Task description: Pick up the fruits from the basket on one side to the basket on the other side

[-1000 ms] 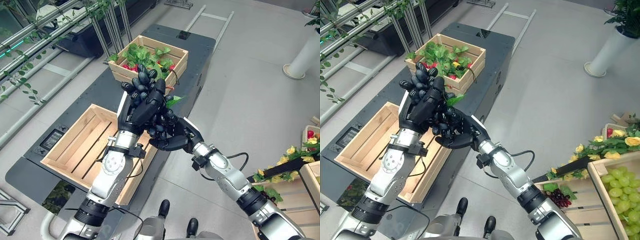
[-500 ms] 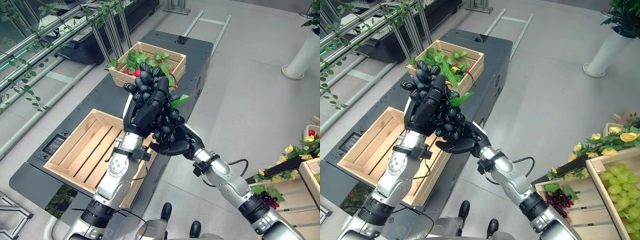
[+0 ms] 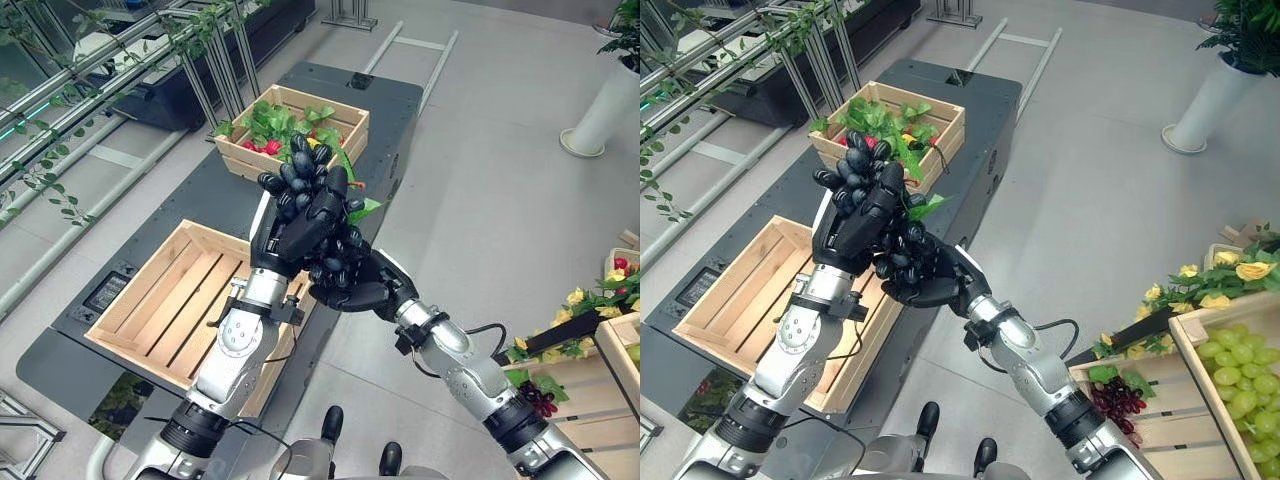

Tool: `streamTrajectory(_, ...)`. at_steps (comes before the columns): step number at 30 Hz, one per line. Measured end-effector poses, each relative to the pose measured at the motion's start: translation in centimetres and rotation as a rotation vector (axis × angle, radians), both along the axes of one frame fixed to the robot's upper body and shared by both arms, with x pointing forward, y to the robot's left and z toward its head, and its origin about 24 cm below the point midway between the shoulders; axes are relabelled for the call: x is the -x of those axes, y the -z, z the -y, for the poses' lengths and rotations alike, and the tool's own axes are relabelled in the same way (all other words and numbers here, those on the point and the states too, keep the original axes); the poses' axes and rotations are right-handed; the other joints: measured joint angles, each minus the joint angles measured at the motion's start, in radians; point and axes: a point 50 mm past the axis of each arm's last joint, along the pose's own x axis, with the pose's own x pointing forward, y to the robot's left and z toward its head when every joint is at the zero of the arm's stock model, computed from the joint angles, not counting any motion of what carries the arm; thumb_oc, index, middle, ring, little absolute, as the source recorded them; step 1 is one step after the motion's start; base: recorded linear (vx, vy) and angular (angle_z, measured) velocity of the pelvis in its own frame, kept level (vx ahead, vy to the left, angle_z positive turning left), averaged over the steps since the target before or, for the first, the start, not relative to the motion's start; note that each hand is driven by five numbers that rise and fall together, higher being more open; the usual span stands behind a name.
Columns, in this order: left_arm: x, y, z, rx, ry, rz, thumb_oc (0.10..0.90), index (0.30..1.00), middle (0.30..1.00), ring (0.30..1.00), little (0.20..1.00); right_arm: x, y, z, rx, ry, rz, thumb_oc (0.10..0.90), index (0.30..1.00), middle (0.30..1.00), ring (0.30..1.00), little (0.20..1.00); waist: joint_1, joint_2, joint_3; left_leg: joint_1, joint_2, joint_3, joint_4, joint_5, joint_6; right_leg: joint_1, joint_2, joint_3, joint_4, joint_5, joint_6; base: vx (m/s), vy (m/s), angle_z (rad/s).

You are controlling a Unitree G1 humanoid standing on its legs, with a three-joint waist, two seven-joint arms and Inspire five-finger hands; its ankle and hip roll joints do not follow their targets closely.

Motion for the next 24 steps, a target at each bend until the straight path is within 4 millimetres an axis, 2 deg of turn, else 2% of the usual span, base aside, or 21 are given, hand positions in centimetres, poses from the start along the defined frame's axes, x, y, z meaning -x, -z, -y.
streamTrajectory(3, 0.1, 0.2, -0.4, -0.012, -0.024, -0.003, 0.400, 0.300, 0.300, 0.300, 0.300, 0.3, 0.0, 0.7, 0.004, 0.006, -0.002, 0.800, 0.900, 0.900, 0.900, 0.900, -0.003, 0.000, 0.000, 0.001, 0.001, 0.003, 0.000, -0.001, 0.001, 0.000, 0.000, 0.005, 0.000, 0.000, 0.000, 0.00, 0.006, -0.03)
streamTrajectory(9, 0.2, 0.1, -1.9, -0.017, -0.106, 0.012, 0.400, 0.300, 0.300, 0.300, 0.300, 0.4, 0.1, 3.5, 0.053, 0.052, -0.018, 0.800, 0.900, 0.900, 0.900, 0.900, -0.014, -0.002, -0.001, 0.003, 0.002, 0.009, 0.000, -0.004, 0.005, -0.001, 0.000, 0.015, 0.000, 0.000, 0.000, 0.00, 0.004, -0.03)
streamTrajectory(14, 0.4, -0.2, -3.0, 0.008, -0.166, 0.036, 0.400, 0.300, 0.300, 0.300, 0.300, 0.8, 0.7, 4.9, 0.080, 0.040, -0.061, 0.800, 0.900, 0.900, 0.900, 0.900, -0.030, -0.016, -0.009, 0.004, 0.003, 0.016, 0.000, -0.005, 0.007, -0.004, 0.001, 0.021, 0.000, 0.000, 0.000, 0.00, -0.001, -0.04)
streamTrajectory(17, 0.4, -0.2, -3.0, 0.012, -0.168, 0.037, 0.400, 0.300, 0.300, 0.300, 0.300, 1.1, 1.0, 4.9, 0.040, 0.026, -0.095, 0.800, 0.900, 0.900, 0.900, 0.900, -0.031, -0.022, -0.012, 0.006, 0.004, 0.022, 0.000, -0.006, 0.008, -0.004, 0.001, 0.026, 0.000, 0.000, 0.001, 0.00, 0.000, -0.05)
streamTrajectory(24, 0.4, 0.0, -2.6, 0.033, -0.137, 0.027, 0.400, 0.300, 0.300, 0.300, 0.300, 1.4, 1.3, 3.4, -0.016, 0.001, -0.113, 0.800, 0.900, 0.900, 0.900, 0.900, -0.030, -0.023, -0.013, 0.009, 0.005, 0.032, 0.000, -0.008, 0.010, -0.004, 0.001, 0.037, 0.000, 0.001, 0.002, 0.00, 0.002, -0.03)
